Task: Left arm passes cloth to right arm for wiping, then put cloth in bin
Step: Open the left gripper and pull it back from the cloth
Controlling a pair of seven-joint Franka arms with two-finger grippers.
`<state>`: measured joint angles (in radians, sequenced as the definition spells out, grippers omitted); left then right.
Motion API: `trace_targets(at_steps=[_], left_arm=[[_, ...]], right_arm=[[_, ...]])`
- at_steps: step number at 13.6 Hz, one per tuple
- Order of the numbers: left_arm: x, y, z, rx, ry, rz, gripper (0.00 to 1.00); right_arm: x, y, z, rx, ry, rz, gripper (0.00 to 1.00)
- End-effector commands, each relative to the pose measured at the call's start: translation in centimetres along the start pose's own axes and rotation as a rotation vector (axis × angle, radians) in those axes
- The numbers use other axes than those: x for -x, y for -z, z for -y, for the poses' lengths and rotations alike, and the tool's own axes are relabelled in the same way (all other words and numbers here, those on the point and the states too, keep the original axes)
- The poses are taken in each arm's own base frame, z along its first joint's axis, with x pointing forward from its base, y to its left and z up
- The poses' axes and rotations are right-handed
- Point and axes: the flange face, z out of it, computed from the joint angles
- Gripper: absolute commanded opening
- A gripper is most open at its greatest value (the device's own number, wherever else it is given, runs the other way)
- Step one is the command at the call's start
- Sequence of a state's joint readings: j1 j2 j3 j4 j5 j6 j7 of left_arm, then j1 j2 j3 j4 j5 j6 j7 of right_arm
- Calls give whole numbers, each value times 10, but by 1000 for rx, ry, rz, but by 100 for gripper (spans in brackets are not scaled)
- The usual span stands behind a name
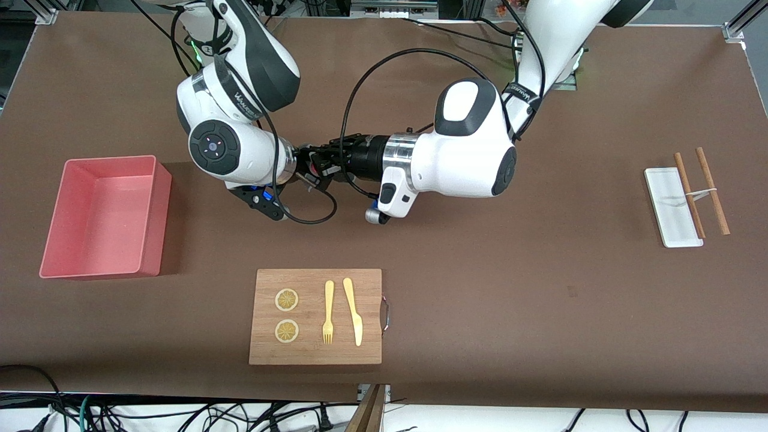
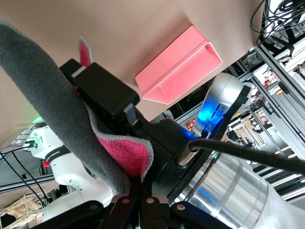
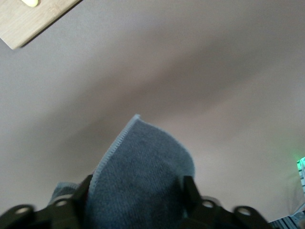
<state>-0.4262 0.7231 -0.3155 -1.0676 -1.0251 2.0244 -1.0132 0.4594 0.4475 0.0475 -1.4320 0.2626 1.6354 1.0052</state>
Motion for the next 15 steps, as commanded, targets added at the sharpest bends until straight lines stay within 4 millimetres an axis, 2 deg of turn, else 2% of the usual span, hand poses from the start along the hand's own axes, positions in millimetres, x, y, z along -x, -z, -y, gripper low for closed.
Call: trace_targets(at_steps=[1,6,8,9,11,13,14,15], left_arm=[[4,6,-5,16,12,22,0],[0,17,-6,24,18,18,0],[-3,25,-8,31,21,14,16],[-4,28,-8,28,20,13,32],[-12,41,-4,-7,14,15,47],[-25,63,-1,-32,27,33,58],[-29,76,2,-58,29,49,71],[-39,95,7,-86,29,52,100]], right_arm=[[4,1,1,-4,21,32,0],[1,5,-2,-14,18,32,0],[0,7,-2,-17,16,30,0],[0,8,-3,-18,13,29,0],[-1,8,-3,-19,15,29,0],[-1,9,-3,-20,14,28,0],[-1,9,-3,-20,14,28,0],[-2,10,-4,-21,15,25,0]])
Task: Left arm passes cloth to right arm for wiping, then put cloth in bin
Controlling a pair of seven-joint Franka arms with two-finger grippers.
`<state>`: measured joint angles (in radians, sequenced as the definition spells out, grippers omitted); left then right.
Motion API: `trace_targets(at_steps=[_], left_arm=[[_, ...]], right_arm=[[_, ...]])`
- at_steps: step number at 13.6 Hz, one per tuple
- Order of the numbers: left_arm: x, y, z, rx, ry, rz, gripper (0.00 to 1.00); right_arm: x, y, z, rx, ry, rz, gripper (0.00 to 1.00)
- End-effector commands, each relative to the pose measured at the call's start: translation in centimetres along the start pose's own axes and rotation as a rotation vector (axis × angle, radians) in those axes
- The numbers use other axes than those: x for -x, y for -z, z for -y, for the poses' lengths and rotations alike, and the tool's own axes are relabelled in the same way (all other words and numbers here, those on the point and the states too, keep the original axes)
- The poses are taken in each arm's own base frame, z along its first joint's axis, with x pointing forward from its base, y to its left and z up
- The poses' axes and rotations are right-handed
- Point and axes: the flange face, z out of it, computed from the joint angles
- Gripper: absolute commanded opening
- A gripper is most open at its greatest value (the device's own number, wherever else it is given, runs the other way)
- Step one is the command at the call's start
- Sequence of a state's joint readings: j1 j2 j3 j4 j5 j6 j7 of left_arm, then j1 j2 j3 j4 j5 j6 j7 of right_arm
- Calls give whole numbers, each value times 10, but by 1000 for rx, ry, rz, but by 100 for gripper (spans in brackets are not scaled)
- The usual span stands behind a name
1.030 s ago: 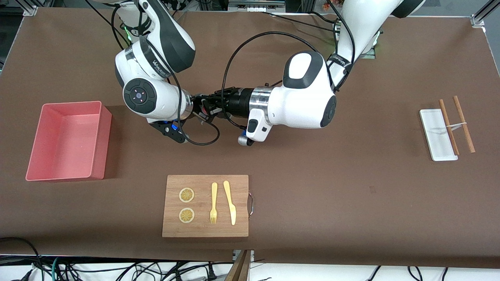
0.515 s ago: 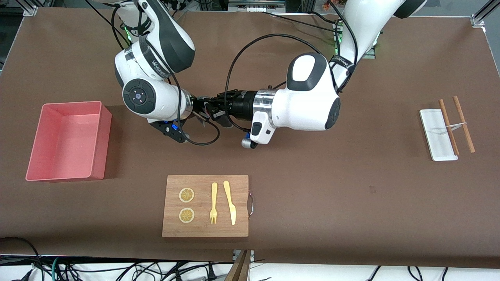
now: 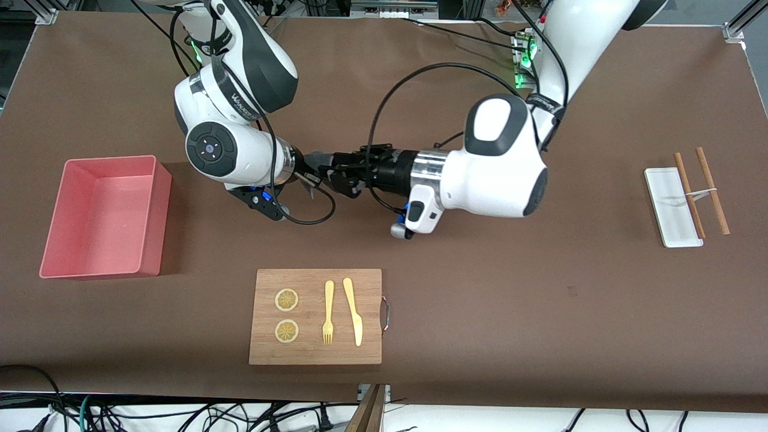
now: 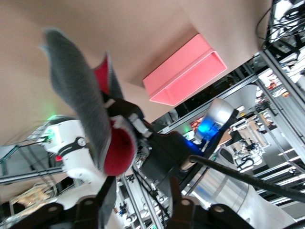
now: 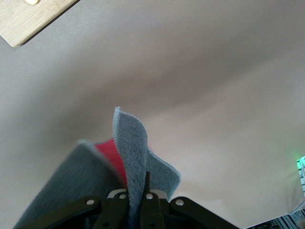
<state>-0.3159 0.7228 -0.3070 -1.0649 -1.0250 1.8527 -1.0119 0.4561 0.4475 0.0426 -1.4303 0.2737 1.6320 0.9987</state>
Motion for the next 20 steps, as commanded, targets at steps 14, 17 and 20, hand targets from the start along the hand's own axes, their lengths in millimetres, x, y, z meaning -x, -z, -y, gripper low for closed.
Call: trace_targets(at_steps=[14,17,20], left_arm=[[-98,257,112,-496,-202,-256,100],[-74,306,124,-771,-428,-434,100],[-19,338,125,-998,-568,-530,100]], right_arm=[[9,-117,42,130,267,6,0],[8,-146,60,92,265,-20,0],[2,-177,68,87,246,-25,0]])
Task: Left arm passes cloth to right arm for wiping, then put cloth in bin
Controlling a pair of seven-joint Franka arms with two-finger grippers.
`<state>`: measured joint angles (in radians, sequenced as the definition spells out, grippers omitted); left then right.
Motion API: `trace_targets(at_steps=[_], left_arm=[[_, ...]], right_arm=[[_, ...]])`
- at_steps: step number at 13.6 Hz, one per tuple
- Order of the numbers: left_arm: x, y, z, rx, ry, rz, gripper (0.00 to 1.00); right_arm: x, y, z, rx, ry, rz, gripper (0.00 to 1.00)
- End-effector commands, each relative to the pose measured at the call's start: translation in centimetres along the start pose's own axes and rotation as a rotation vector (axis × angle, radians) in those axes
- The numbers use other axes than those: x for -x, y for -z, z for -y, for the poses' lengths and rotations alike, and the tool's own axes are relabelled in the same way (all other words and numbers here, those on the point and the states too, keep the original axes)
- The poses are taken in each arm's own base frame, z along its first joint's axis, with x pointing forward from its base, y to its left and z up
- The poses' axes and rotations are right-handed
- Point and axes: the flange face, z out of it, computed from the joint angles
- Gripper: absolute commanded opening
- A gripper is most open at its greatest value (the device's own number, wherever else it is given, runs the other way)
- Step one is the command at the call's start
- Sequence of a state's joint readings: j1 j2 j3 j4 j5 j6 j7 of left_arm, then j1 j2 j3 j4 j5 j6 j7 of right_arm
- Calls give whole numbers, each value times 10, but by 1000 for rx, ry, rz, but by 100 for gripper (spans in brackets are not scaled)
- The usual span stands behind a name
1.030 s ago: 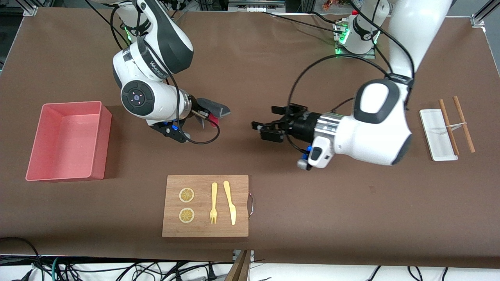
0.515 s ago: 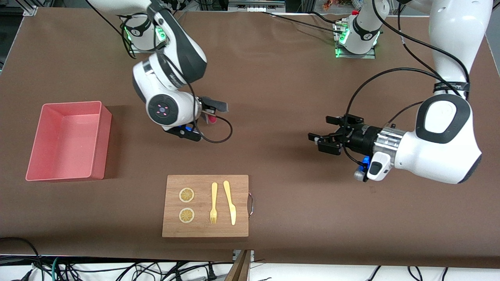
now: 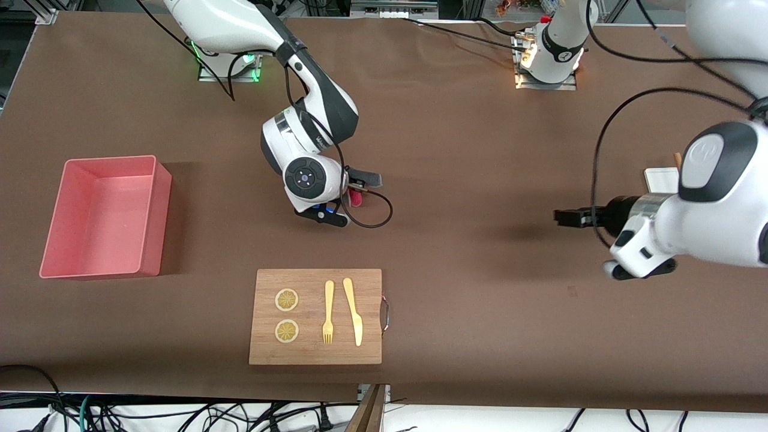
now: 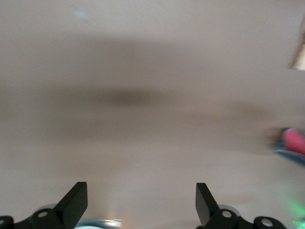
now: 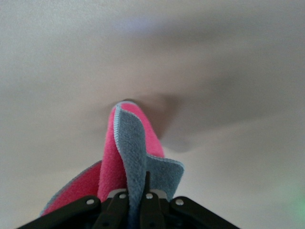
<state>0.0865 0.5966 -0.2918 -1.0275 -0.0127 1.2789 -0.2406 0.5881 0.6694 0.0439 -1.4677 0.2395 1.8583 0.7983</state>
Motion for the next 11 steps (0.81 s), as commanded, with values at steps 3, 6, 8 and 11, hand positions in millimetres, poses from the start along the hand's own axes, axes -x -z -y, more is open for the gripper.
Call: trace_targets(at_steps=[3,6,8,11], left_arm=[[43,64,37,-240,-158,-122,100],[58,92,69,-247,-118,-177,100],[57,96,98,-219,-77,-183,100],[48,93,126,-176,-27,-194,100]], right_arm=[[-21,-28,-11,30,-27,5,0],[-59,-28,-61,45,15,29,0],[-84,-27,-106,90,39,46,0],[-114,-20,-169,129,88,72,0]])
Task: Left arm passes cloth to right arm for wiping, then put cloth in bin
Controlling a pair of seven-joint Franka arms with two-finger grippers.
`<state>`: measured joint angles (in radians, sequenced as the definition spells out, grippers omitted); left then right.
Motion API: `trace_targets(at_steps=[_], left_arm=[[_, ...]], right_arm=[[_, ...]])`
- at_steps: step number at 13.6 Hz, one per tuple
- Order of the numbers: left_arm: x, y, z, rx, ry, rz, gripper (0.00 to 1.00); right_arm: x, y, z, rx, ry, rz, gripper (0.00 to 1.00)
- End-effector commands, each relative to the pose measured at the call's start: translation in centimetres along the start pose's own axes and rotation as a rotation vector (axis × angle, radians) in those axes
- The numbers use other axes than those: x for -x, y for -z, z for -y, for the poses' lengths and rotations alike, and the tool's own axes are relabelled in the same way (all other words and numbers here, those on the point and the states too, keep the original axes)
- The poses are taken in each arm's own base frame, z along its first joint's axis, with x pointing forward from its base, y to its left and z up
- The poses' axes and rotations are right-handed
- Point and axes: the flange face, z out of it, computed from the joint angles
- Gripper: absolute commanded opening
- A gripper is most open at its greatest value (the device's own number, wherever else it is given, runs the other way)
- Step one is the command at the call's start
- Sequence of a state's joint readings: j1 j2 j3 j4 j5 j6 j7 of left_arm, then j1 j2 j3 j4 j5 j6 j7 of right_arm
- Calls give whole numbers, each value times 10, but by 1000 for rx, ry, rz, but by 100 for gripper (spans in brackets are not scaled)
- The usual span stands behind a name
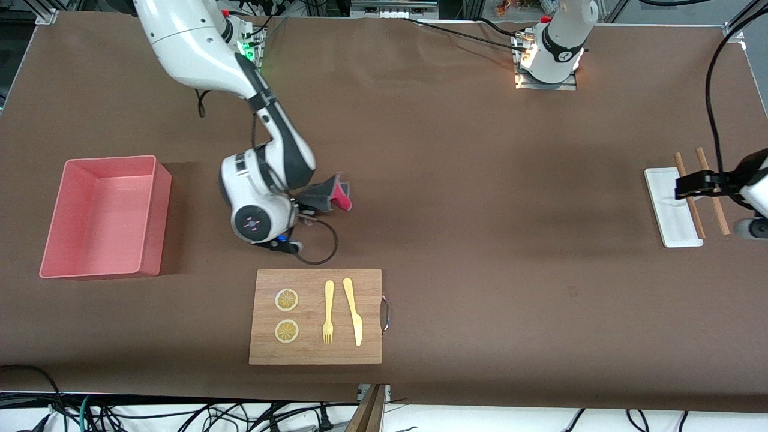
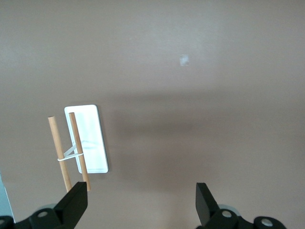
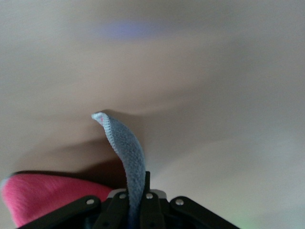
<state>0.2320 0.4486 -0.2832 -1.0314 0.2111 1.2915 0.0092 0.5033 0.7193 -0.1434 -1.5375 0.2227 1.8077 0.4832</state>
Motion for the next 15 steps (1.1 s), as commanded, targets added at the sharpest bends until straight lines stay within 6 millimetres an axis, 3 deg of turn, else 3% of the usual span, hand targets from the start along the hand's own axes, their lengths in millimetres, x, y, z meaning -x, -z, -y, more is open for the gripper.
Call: trace_targets(at_steps=[1,4,6,8,11,15], left_arm=[[-1,-4,10,19,11,-9,100],[3,-1,7,60,80,-11,100],[15,10,20,62,181,-28,100],[37,10,26,93,202,-54,100],[68,-6,5,65,204,-101,100],[71,-2,-6,59,208,-105,100]], right_arm=[[-6,5,-62,29,75,20,0],[-23,12,-123,42,145,20,0],[-25,23,-143,98,171,18,0],[-25,25,-148,137,195,8,0],[-16,15,-113,150,173,-9,0],[3,-15,-30,47,44,-60,0]])
